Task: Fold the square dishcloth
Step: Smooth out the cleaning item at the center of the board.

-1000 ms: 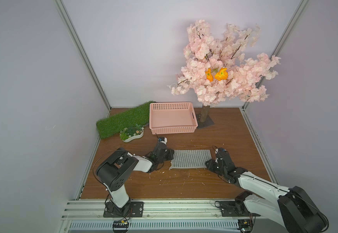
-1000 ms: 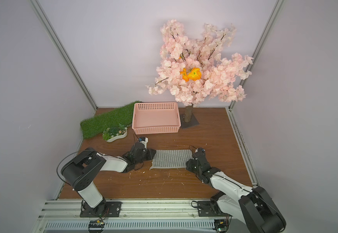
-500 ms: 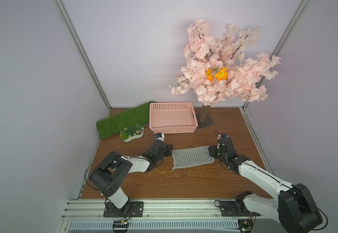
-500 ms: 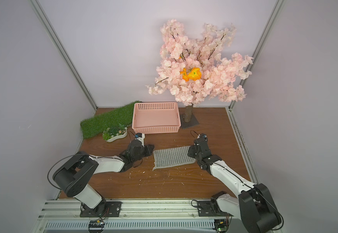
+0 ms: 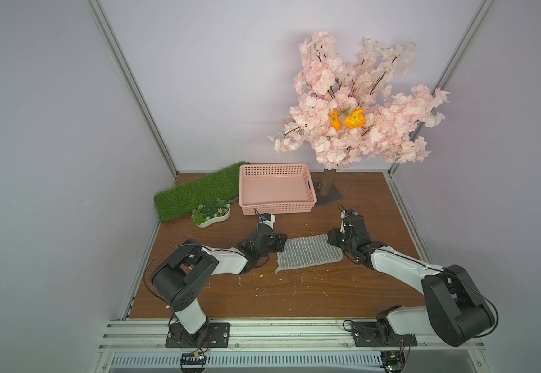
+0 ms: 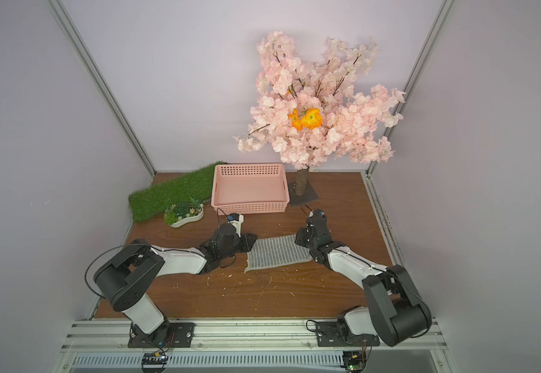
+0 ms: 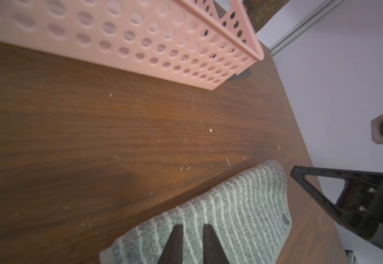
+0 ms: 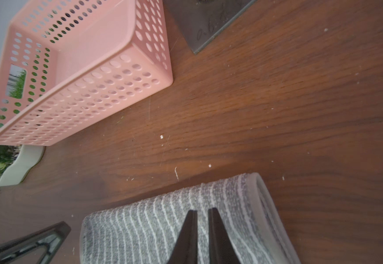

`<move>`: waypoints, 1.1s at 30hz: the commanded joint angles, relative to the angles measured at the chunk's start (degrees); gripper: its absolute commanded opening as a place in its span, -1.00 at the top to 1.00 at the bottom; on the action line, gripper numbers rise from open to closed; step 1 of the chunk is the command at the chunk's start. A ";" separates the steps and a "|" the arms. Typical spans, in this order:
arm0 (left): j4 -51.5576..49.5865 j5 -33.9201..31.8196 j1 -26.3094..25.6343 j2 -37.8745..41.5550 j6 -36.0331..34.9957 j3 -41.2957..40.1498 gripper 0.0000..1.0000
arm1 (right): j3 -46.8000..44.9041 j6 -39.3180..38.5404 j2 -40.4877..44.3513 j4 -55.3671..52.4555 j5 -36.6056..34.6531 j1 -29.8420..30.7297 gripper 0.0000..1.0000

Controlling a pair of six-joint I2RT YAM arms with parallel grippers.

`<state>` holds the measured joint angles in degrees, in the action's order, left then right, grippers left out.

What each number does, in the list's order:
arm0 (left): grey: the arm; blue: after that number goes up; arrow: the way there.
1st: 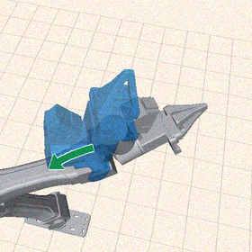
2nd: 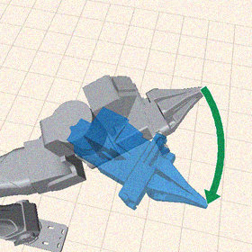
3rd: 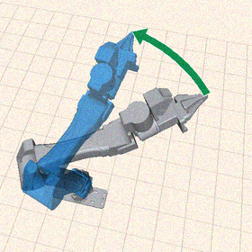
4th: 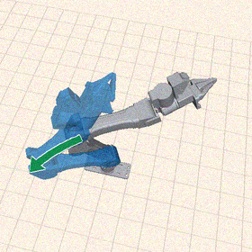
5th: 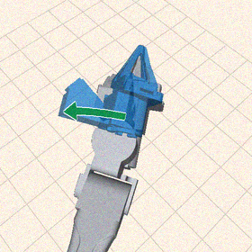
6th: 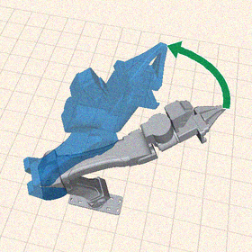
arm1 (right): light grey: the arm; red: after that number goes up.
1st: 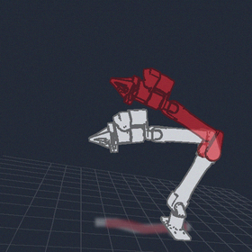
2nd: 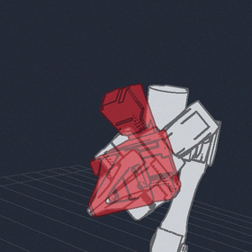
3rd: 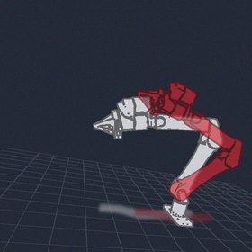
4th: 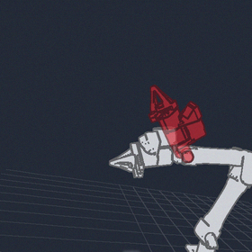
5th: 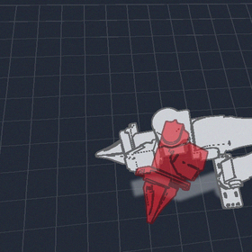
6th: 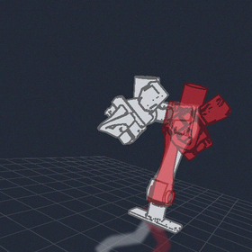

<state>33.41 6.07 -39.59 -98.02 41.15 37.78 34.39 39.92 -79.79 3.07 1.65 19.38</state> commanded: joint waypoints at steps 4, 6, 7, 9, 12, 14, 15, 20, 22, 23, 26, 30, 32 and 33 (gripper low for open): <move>-0.71 0.53 -0.31 -2.35 0.30 0.54 0.62 | -1.43 1.18 -5.29 7.82 2.65 -3.00 0.79; -1.22 -0.16 -0.24 -2.88 0.44 0.70 0.64 | -1.61 0.88 -6.96 9.04 3.22 -3.98 0.79; -1.44 -0.38 -0.22 -3.19 0.60 0.78 0.64 | -1.49 0.70 -7.63 9.24 3.68 -4.56 0.80; -1.69 -0.77 -0.09 -3.99 0.85 0.74 0.67 | -1.55 0.31 -9.08 9.99 4.43 -5.52 0.81; -1.78 -1.20 0.11 -4.77 1.21 0.42 0.67 | -1.78 -0.49 -10.62 11.71 4.92 -6.57 0.81; -1.84 -1.38 0.33 -5.00 1.27 0.20 0.67 | -1.62 -1.05 -11.63 12.37 5.60 -7.16 0.81; -1.83 -1.45 0.39 -5.07 1.18 0.21 0.67 | -1.57 -1.27 -12.15 12.76 5.93 -7.44 0.81; -2.35 -2.06 0.59 -4.40 0.72 0.07 0.67 | -0.17 -3.49 -12.30 10.81 6.16 -7.92 0.78; -2.51 -1.92 0.58 -3.64 0.33 0.15 0.67 | 1.00 -4.88 -10.84 8.23 5.46 -7.95 0.72; -2.55 -1.67 0.57 -3.31 0.15 0.23 0.66 | 1.72 -5.65 -9.99 6.92 4.94 -7.95 0.69; -2.48 -0.47 0.58 -1.80 -0.23 0.77 0.62 | 3.40 -7.35 -6.77 1.95 3.18 -7.90 0.58; -2.66 1.30 0.57 0.93 -0.41 1.14 0.54 | 4.82 -8.02 -2.15 -4.27 0.67 -8.06 0.50; -3.08 1.64 0.57 2.49 -0.58 1.05 0.49 | 5.18 -8.08 -0.35 -7.69 0.10 -8.21 0.47; -3.60 1.61 0.64 3.23 -0.67 1.04 0.48 | 5.19 -8.10 0.60 -8.97 -0.04 -8.26 0.45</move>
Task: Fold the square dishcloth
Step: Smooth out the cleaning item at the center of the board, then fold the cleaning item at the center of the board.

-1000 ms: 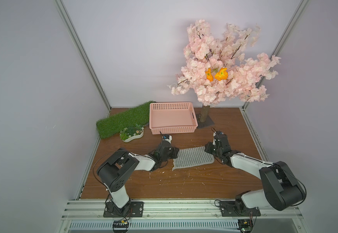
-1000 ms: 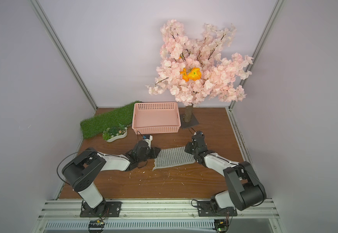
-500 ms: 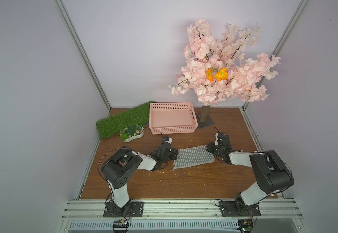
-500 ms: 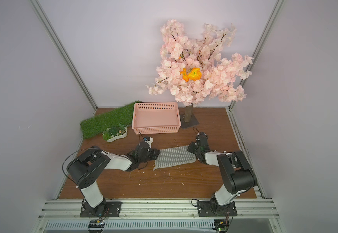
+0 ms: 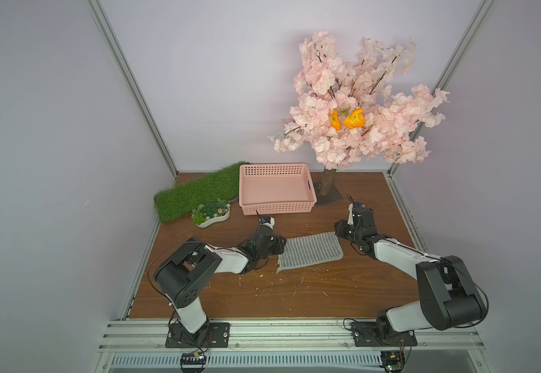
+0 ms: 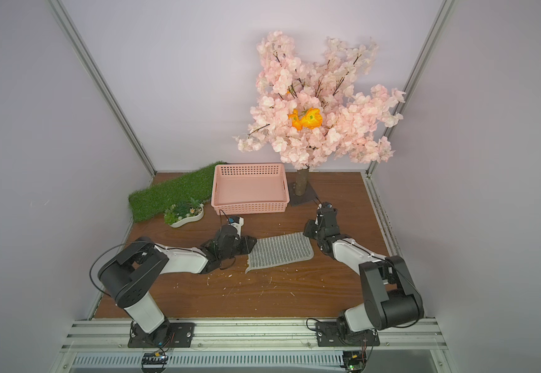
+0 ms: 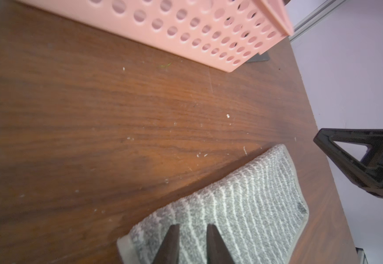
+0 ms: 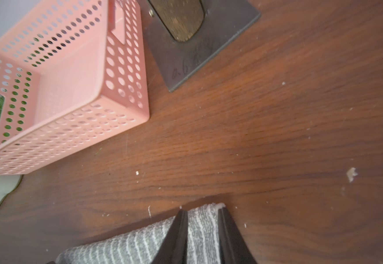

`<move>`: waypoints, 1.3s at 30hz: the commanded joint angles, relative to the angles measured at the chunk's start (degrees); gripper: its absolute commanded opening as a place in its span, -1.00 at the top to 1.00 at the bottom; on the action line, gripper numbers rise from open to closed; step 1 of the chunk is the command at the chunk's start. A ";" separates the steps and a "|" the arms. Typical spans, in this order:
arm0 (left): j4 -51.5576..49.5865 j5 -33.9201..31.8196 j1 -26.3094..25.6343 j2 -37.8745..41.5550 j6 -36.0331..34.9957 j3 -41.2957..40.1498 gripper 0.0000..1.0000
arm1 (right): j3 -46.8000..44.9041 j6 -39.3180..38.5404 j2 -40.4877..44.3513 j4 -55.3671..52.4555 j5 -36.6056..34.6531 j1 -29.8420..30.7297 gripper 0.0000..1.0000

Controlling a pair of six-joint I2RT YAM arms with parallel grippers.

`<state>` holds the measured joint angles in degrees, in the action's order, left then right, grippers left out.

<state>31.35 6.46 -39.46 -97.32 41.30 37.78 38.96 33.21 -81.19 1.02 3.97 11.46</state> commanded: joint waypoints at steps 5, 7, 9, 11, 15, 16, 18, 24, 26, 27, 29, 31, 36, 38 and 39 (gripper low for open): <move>-7.93 0.04 0.37 4.75 -1.00 1.96 0.43 | 0.16 -2.51 5.40 -13.21 -2.05 -0.46 0.33; -9.99 -0.17 0.29 5.29 -0.87 1.88 0.43 | 0.01 -3.34 5.81 -15.18 -1.95 -0.47 0.30; -11.86 -0.85 0.15 5.82 -0.75 1.51 0.42 | 0.14 -4.36 5.63 -16.55 -1.70 -0.48 0.27; -13.58 -1.95 -0.10 6.43 -0.82 1.19 0.42 | 0.51 -5.44 4.90 -17.42 -1.38 -0.48 0.26; -15.44 -3.90 -0.56 7.95 -0.49 0.10 0.41 | 1.97 -7.39 2.21 -18.50 -0.96 -0.43 0.25; -15.71 -4.29 -0.52 8.32 -0.24 -0.27 0.41 | 2.48 -7.73 1.43 -18.75 -1.04 -0.45 0.26; -16.17 -5.04 -0.51 8.93 0.26 -0.89 0.41 | 3.51 -8.62 -0.39 -19.37 -1.11 -0.43 0.27; -16.95 -6.04 -0.58 9.42 1.18 -1.95 0.41 | 5.07 -9.78 -3.64 -19.77 0.51 -0.45 0.30; -16.99 -5.93 -0.61 9.27 1.39 -2.09 0.41 | 5.16 -9.96 -3.86 -19.78 0.77 -0.46 0.30; -16.95 -5.95 -0.62 9.11 1.50 -2.02 0.41 | 5.24 -10.06 -4.00 -19.89 0.90 -0.45 0.31; -16.93 -5.93 -0.74 9.03 1.52 -2.05 0.42 | 5.17 -10.25 -4.30 -20.04 1.03 -0.48 0.31; -16.94 -5.99 -0.74 9.00 1.51 -2.05 0.42 | 4.95 -10.35 -4.81 -20.16 1.17 -0.47 0.34; -16.94 -5.96 -0.71 9.33 1.59 -1.92 0.42 | 4.34 -10.49 -6.37 -20.65 1.89 -0.38 0.40; -16.93 -5.95 -0.70 9.49 1.64 -1.92 0.43 | 3.91 -10.62 -6.66 -20.96 1.68 -0.24 0.41; -16.94 -5.93 -0.75 9.51 1.72 -1.92 0.43 | 3.78 -10.67 -6.82 -21.19 1.46 -0.17 0.42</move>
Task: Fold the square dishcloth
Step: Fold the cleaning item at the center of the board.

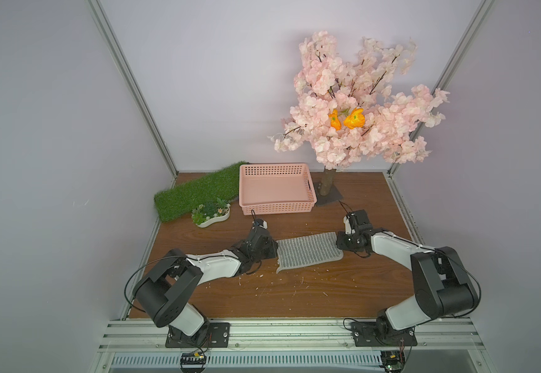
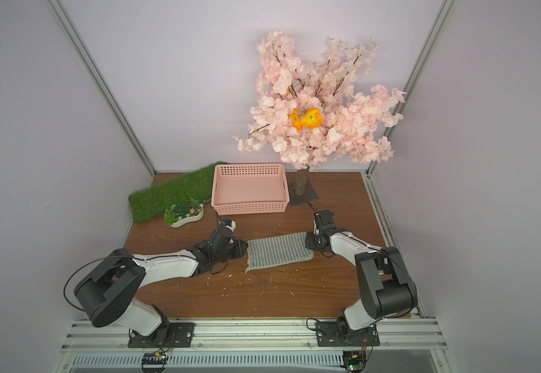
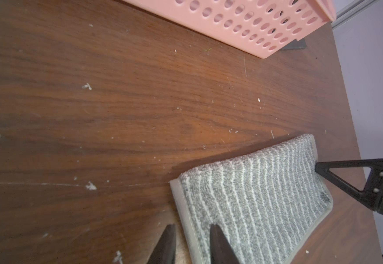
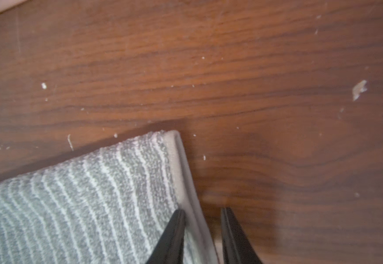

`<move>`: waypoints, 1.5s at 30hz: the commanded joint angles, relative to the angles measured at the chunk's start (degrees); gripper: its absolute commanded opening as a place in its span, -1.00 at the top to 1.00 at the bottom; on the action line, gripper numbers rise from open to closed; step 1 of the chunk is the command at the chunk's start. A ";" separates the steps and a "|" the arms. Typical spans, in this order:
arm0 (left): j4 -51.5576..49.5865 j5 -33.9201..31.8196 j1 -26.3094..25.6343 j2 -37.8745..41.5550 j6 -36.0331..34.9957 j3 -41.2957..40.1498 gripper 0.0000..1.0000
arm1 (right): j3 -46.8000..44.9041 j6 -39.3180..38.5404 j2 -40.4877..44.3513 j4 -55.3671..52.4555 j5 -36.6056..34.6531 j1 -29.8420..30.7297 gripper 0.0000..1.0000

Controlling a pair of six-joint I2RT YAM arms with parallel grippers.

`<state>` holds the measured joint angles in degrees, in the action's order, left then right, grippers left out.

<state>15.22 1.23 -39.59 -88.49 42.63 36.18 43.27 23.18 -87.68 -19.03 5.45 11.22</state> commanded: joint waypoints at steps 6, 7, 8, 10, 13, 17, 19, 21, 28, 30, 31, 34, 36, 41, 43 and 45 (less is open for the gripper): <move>-1.31 -0.70 -0.56 1.05 0.68 -0.53 0.43 | -0.81 -0.43 -1.17 -4.62 -3.09 0.93 0.48; -1.38 -0.71 -0.61 1.16 0.82 -0.60 0.43 | -0.88 -0.27 -1.13 -5.25 -3.52 1.21 0.49; -1.48 -0.83 -0.62 1.36 0.87 -0.71 0.43 | -1.01 -0.13 -0.88 -5.71 -3.72 1.40 0.49; -2.09 -1.11 -0.59 1.59 1.03 -0.76 0.43 | -1.16 0.25 -0.15 -6.22 -3.66 1.90 0.49; -3.16 -1.81 -0.58 2.39 0.96 -0.76 0.44 | -1.06 0.70 0.91 -7.04 -3.80 2.96 0.49; -4.48 -2.20 -0.62 3.44 0.78 -0.76 0.43 | -0.19 1.02 1.50 -8.53 -4.71 4.04 0.49; -4.89 -2.29 -0.56 3.79 0.62 -0.75 0.43 | 0.10 1.18 1.25 -9.10 -5.32 4.31 0.49; -5.17 -2.44 -0.59 3.93 0.61 -0.86 0.43 | 0.15 1.40 0.90 -9.49 -5.74 4.61 0.50; -5.21 -2.31 -0.57 2.42 1.02 -1.18 0.43 | -0.90 2.37 -1.08 -8.33 -5.40 6.14 0.55; -5.22 -2.43 -0.57 1.96 1.34 -1.36 0.43 | -1.43 2.72 -1.99 -7.87 -5.16 6.58 0.61; -5.28 -2.38 -0.58 1.73 1.39 -1.50 0.43 | -1.69 2.82 -2.46 -7.45 -4.92 6.77 0.67; -5.23 -2.41 -0.57 1.01 1.59 -1.74 0.43 | -2.45 3.32 -3.51 -6.33 -4.33 7.31 0.81; -5.23 -2.55 -0.57 0.73 1.84 -1.84 0.43 | -2.57 3.45 -4.04 -6.02 -4.36 7.56 0.89; -5.29 -2.90 -0.61 0.14 2.14 -2.23 0.43 | -1.23 3.71 -4.24 -6.42 -5.41 7.64 1.00; -5.12 -2.70 -0.58 -0.26 2.15 -2.16 0.43 | 0.44 3.80 -3.49 -7.39 -6.51 7.91 1.00; -4.59 -2.21 -0.57 -1.02 2.18 -2.08 0.44 | 2.65 3.97 -2.26 -9.06 -8.44 8.56 1.00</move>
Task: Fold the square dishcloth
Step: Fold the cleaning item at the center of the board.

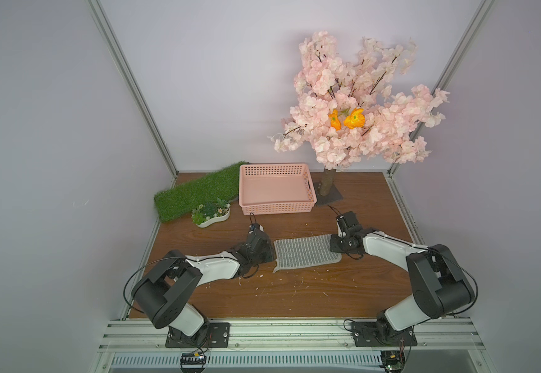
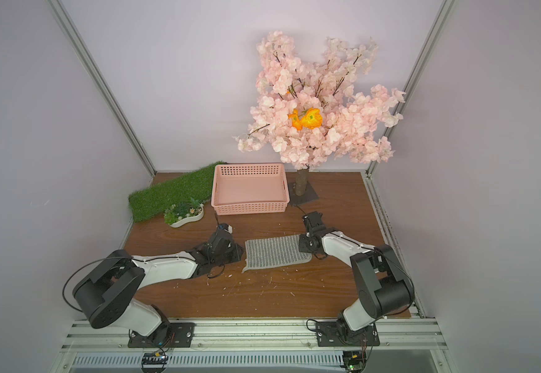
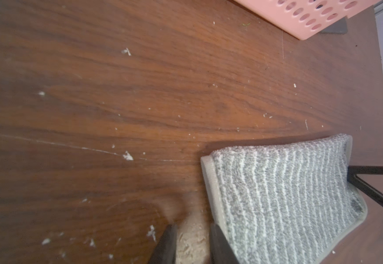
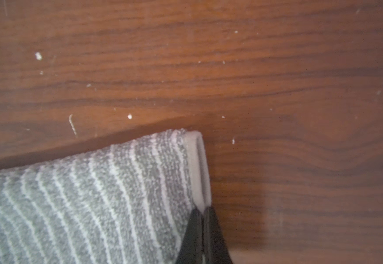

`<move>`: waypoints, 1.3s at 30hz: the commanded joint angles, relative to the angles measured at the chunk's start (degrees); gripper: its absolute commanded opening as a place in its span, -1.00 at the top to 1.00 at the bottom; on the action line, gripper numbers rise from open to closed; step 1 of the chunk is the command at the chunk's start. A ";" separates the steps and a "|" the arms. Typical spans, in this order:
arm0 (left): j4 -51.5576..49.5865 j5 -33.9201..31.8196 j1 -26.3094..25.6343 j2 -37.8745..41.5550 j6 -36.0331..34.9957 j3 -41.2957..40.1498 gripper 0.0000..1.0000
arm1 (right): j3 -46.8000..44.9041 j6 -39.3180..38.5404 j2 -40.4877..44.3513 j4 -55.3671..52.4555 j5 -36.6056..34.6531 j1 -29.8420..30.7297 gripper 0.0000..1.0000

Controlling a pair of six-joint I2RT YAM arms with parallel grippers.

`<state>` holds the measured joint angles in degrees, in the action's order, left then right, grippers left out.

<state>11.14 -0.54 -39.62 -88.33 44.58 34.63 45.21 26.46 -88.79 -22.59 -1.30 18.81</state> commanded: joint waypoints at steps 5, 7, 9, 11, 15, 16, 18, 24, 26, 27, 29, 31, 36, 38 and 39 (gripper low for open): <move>2.91 1.99 -0.51 -3.17 1.36 -0.52 0.50 | 6.85 1.66 0.67 -10.24 -7.84 4.43 1.00; 4.66 3.40 -0.56 -4.00 1.95 -0.61 0.54 | 8.91 2.40 0.60 -11.87 -10.09 6.12 1.00; 6.22 4.58 -0.56 -5.00 2.59 -0.59 0.59 | 10.40 3.19 0.42 -13.51 -12.13 7.91 1.00; 7.38 5.27 -0.52 -6.13 3.22 -0.56 0.65 | 11.87 3.92 0.23 -14.81 -13.36 9.66 1.00; 8.60 5.34 -0.55 -7.48 4.50 -0.98 0.75 | 14.65 5.48 0.06 -17.51 -15.86 13.15 1.00; 8.63 5.15 -0.54 -7.69 4.73 -1.05 0.78 | 15.55 5.86 0.02 -18.22 -16.54 14.14 1.00; 8.72 4.79 -0.55 -7.83 5.01 -1.15 0.81 | 17.20 6.69 0.19 -19.89 -17.39 15.94 1.00; 8.49 4.08 -0.55 -7.93 5.42 -0.97 0.88 | 21.35 8.77 0.18 -19.52 -15.39 22.15 1.00; 8.46 4.10 -0.53 -7.97 5.37 -0.98 0.88 | 22.23 9.31 -0.27 -18.47 -14.05 23.95 1.00; 8.51 4.12 -0.59 -8.01 5.44 -1.00 0.88 | 22.65 9.58 -0.96 -17.71 -13.25 24.97 1.00; 8.75 4.41 -0.59 -8.08 5.57 -1.09 0.89 | 23.30 9.95 -2.43 -16.50 -12.25 26.13 1.00; 8.97 4.57 -0.59 -8.09 5.67 -1.22 0.90 | 23.83 10.46 -4.06 -15.39 -11.62 27.03 1.00; 9.08 4.64 -0.55 -7.67 5.79 -1.62 0.91 | 24.40 11.90 -7.78 -10.91 -8.62 28.42 1.00; 9.13 4.62 -0.57 -7.32 5.94 -1.82 0.91 | 24.42 12.54 -8.68 -8.96 -7.00 28.75 1.00; 9.16 4.55 -0.55 -7.07 5.98 -1.87 0.91 | 24.34 12.84 -9.07 -7.97 -6.36 28.86 1.00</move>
<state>22.96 3.70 -39.64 -94.87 50.33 34.26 68.79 37.39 -97.47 -34.87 -10.22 47.11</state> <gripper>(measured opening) 0.050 0.047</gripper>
